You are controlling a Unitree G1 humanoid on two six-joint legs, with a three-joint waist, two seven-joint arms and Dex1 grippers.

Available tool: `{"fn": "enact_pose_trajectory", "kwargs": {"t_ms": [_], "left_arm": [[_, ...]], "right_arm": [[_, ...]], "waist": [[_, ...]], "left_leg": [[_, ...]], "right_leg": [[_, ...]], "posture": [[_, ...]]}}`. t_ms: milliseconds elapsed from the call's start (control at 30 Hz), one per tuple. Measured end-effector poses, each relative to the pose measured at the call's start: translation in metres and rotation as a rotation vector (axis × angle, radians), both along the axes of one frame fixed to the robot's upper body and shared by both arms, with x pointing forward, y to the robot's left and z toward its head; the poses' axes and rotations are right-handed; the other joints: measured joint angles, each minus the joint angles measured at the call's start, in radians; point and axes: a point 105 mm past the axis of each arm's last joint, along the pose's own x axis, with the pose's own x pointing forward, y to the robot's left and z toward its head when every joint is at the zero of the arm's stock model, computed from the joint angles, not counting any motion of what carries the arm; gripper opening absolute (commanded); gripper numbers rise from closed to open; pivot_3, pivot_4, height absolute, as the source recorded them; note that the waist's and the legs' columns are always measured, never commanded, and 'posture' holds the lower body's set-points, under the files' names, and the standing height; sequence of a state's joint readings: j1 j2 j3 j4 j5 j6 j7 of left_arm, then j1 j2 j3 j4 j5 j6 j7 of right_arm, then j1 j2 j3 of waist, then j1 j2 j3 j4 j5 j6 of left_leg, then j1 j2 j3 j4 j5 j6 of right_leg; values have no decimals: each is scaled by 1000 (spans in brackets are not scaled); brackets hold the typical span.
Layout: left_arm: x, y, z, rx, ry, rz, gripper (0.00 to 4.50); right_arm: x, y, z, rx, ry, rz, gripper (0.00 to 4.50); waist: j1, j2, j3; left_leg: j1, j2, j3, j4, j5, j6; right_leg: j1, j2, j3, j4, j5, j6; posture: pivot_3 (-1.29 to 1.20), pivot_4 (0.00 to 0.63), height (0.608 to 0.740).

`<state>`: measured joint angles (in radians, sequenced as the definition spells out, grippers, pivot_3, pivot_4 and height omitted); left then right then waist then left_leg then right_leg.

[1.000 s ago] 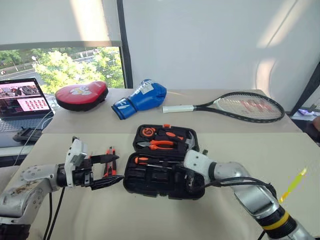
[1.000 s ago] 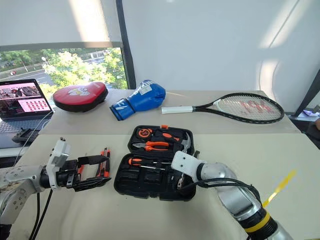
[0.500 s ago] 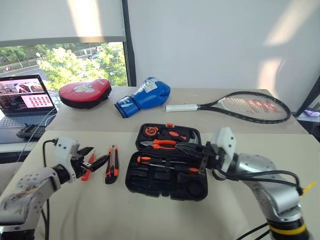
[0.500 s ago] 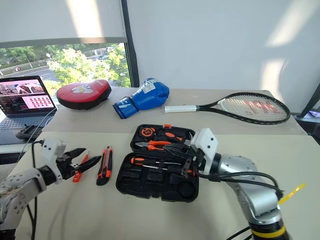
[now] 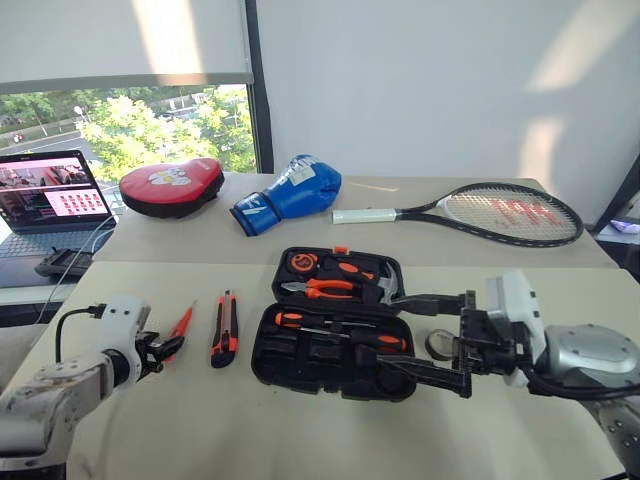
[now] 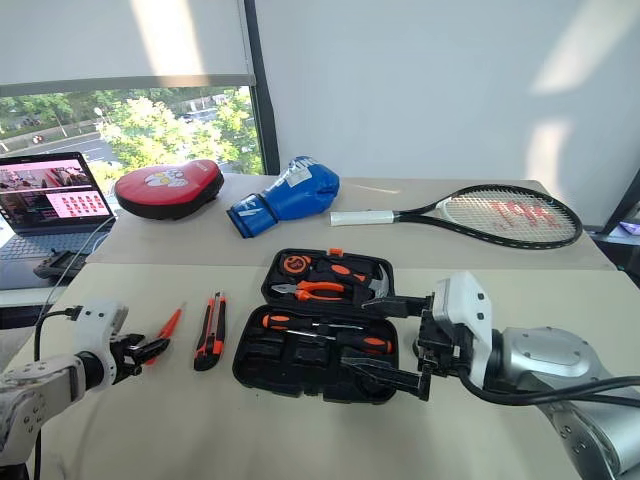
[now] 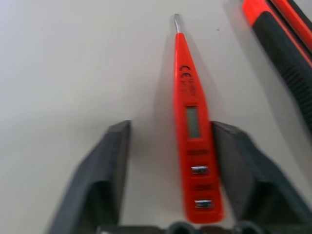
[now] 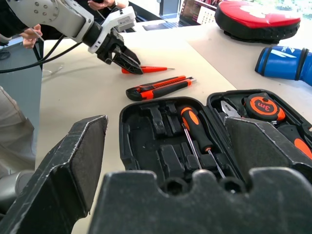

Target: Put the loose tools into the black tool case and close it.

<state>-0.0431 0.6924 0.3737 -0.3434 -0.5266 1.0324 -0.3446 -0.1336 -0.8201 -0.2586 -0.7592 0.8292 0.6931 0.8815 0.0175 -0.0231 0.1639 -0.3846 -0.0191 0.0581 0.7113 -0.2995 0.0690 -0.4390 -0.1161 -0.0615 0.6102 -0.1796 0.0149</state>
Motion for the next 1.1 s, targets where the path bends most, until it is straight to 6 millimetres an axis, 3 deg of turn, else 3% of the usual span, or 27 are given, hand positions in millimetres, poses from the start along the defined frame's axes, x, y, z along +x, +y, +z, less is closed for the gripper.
{"fn": "enact_pose_trajectory", "kwargs": {"t_ms": [100, 200, 333, 400, 500, 633, 800, 1100], "left_arm": [[2, -9, 2, -46, -32, -38, 485], [10, -35, 24, -138, -133, -177, 485], [9, -95, 93, -82, -268, -705, 485], [0, -121, 100, -58, -260, -935, 485], [-4, -143, 82, -4, -190, -1147, 485], [17, -167, 54, 156, -119, -1354, 485], [31, -172, 22, 292, -76, -1469, 485], [48, -179, 18, 394, -128, -1545, 485]], "right_arm": [[-5, 1, 0, -4, 1, 12, 4500], [-8, -1, 0, -8, -7, 4, 4500], [-15, -10, -2, -8, -7, -41, 4500], [-17, -14, -2, -22, -13, -67, 4500], [-22, -20, -4, -31, 2, -100, 4500], [-35, -31, -8, -77, 15, -172, 4500], [-46, -39, -8, -102, 22, -235, 4500], [-54, -38, -8, -96, 34, -272, 4500]], "waist": [[7, 0, 0], [19, -1, 1], [30, -2, 1], [25, 4, -2], [14, 4, -1], [32, 2, -1], [20, 2, 0], [26, 1, 0]], "left_leg": [[-1, 0, 0, 0, -3, -5], [-3, 0, -1, 2, -3, -5], [-4, -2, -1, 4, -1, -3], [-1, -3, 3, 3, -1, 3], [0, -3, 6, 3, -1, 4], [-2, -3, 4, 4, -1, 6], [-3, -3, 5, 6, -6, 16], [-5, -2, 3, 14, -8, 20]], "right_leg": [[0, 0, 1, 0, 0, 0], [-1, 0, 1, 0, 0, 0], [0, 5, -5, 0, 0, -1], [2, 4, -2, -1, 0, 0], [2, 7, 0, -1, -1, 1], [2, 10, -2, -1, -1, 1], [2, 8, -1, -1, 0, 1], [4, 7, -2, 0, 0, 4]], "posture": [[0, 150, 740], [0, 150, 740], [0, 150, 740], [0, 150, 740], [0, 150, 740], [0, 150, 740], [0, 150, 740], [0, 150, 740]]}}
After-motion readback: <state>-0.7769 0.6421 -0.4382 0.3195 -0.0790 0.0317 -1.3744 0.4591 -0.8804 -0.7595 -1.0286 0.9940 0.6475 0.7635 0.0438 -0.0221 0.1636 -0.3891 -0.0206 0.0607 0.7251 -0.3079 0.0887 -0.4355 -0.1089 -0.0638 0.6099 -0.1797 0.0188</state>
